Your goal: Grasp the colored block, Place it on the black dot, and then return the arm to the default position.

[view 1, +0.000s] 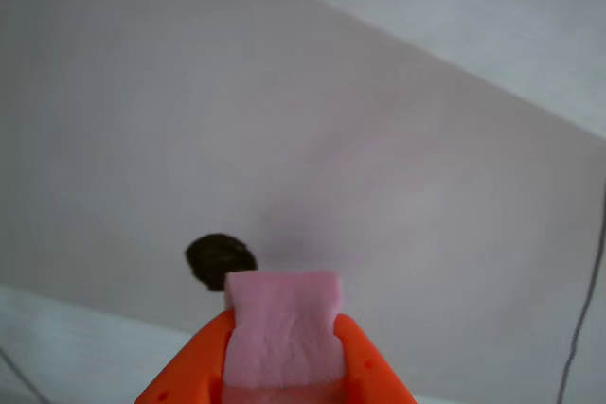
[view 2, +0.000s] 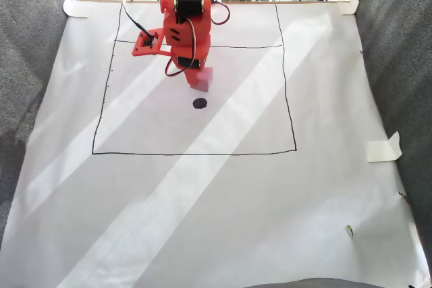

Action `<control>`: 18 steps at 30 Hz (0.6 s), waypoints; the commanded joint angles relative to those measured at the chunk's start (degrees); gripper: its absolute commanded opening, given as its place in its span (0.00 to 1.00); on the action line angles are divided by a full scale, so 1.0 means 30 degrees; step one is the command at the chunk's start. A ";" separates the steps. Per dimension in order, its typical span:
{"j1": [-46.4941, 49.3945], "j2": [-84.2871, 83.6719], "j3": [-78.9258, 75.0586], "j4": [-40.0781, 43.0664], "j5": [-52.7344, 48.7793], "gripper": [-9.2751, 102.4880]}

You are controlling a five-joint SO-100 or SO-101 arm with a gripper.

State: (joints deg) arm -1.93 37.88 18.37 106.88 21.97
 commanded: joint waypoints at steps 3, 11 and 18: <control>0.0059 -0.0234 -0.2139 0.1436 0.0527 0.08; 0.0000 -0.1611 -0.3955 0.1494 0.0938 0.08; 0.0352 -0.3223 -0.6064 0.1494 0.1055 0.08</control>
State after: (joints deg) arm -1.76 27.69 3.87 106.88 24.61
